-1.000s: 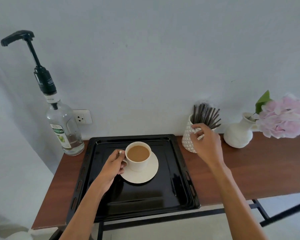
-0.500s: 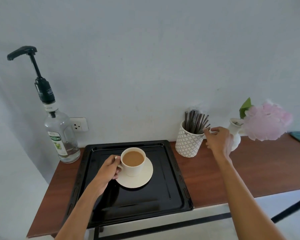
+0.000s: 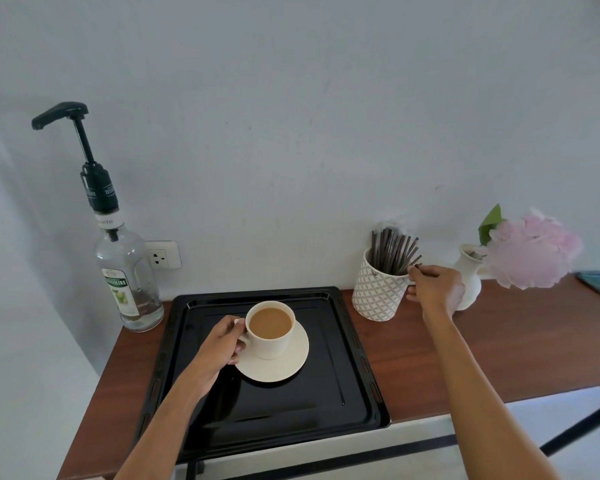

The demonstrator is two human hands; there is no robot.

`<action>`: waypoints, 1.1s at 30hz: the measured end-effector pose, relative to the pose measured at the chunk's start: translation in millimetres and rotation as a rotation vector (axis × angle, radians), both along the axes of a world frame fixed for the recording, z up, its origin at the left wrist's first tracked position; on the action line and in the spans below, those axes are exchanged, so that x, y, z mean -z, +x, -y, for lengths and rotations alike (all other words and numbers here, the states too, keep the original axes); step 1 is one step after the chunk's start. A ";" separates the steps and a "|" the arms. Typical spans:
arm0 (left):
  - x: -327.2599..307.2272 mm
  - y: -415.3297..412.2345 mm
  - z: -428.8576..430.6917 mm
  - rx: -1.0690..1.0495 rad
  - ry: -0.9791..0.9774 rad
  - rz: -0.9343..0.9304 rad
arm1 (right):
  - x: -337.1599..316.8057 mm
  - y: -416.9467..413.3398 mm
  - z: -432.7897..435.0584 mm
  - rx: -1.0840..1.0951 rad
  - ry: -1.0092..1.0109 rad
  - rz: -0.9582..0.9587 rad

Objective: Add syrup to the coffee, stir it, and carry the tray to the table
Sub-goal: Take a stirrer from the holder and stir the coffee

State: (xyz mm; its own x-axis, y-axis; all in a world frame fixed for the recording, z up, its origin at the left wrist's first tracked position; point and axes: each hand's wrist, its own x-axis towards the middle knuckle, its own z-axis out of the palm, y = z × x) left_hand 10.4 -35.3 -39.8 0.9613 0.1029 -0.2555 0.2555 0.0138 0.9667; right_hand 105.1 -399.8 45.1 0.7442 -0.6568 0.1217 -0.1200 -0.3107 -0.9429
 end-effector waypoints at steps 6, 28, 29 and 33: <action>-2.4 -1.0 1.4 -0.003 -0.017 0.009 | 2.5 -6.4 -8.9 -0.030 -0.098 0.075; -1.1 1.1 -1.1 0.007 -0.024 0.016 | -0.6 -0.5 -19.2 -0.383 -0.348 0.133; -0.8 1.3 -1.2 0.007 -0.025 0.017 | -0.1 0.0 -19.5 -0.396 -0.391 0.125; -0.4 2.3 -1.5 0.008 -0.028 0.018 | -0.3 1.6 -23.2 -0.486 -0.460 0.042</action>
